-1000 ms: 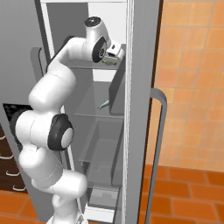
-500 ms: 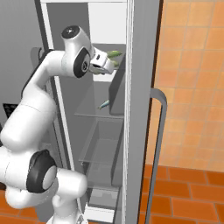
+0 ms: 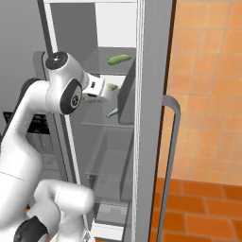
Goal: Place one corn and one fish in each tupperware on the nearby counter, to pack two identical lunches.
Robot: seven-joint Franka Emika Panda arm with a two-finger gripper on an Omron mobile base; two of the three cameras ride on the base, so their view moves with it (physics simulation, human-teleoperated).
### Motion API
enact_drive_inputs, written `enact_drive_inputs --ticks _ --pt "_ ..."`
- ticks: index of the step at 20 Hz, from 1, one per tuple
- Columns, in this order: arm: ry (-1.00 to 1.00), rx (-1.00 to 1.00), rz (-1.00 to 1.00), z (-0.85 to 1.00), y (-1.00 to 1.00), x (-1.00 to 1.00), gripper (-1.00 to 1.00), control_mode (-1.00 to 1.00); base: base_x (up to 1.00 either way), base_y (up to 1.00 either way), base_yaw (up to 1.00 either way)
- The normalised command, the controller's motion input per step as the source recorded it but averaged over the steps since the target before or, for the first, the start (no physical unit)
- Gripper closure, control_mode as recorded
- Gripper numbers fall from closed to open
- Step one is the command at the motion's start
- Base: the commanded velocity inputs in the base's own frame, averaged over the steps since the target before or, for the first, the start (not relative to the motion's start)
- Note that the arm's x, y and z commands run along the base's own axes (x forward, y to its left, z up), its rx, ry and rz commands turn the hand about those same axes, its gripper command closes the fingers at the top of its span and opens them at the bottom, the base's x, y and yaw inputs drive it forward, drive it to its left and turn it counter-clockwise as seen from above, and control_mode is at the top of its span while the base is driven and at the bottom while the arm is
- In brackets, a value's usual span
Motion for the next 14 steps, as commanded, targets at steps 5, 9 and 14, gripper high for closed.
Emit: enact_drive_inputs --ticks 5,9,14 --pt "0.0 -0.11 0.17 -0.61 0.35 -1.0 1.0 -1.0 0.0 0.0 0.0" --pt "-0.01 -0.02 0.05 -0.12 0.09 -0.25 1.0 1.0 -0.75 0.39 0.15" --pt "0.0 0.0 0.0 0.0 0.0 0.0 1.0 1.0 -0.75 0.98 0.17"
